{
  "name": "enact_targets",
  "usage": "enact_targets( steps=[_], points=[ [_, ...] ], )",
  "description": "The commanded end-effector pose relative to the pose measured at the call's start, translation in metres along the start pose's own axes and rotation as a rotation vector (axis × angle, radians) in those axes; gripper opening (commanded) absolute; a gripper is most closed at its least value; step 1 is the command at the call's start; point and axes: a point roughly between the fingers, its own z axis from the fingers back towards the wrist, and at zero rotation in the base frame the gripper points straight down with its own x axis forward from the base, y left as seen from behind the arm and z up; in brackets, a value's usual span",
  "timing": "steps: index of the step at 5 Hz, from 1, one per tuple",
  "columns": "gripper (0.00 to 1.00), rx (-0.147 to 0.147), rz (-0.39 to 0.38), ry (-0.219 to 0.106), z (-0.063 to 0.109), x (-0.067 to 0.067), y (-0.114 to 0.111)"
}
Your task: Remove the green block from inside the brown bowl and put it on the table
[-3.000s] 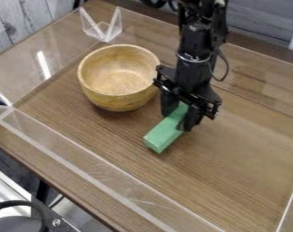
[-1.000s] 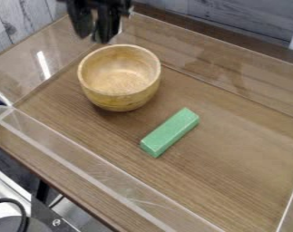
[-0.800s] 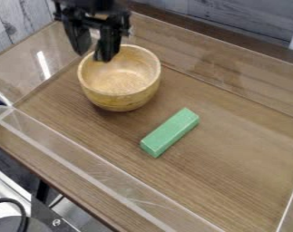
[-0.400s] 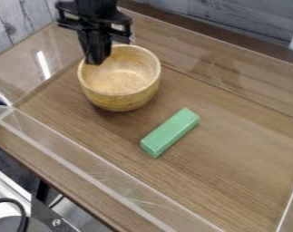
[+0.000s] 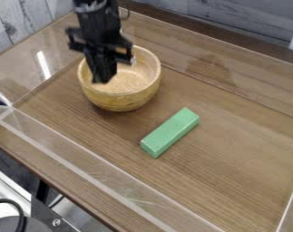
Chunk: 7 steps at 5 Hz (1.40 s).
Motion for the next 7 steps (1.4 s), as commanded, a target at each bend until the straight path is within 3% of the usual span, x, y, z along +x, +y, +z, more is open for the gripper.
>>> enact_targets(
  steps=[1,3,5,7],
  points=[
    [0.0,-0.028,-0.018,-0.081,0.008,0.012,-0.001],
    [0.0,-0.051,-0.042,-0.103,-0.005,0.023,-0.007],
    [0.0,-0.039,-0.071,-0.074,-0.013,0.025,-0.005],
    [0.0,-0.025,-0.075,-0.076,-0.007,0.019,-0.013]
  ],
)
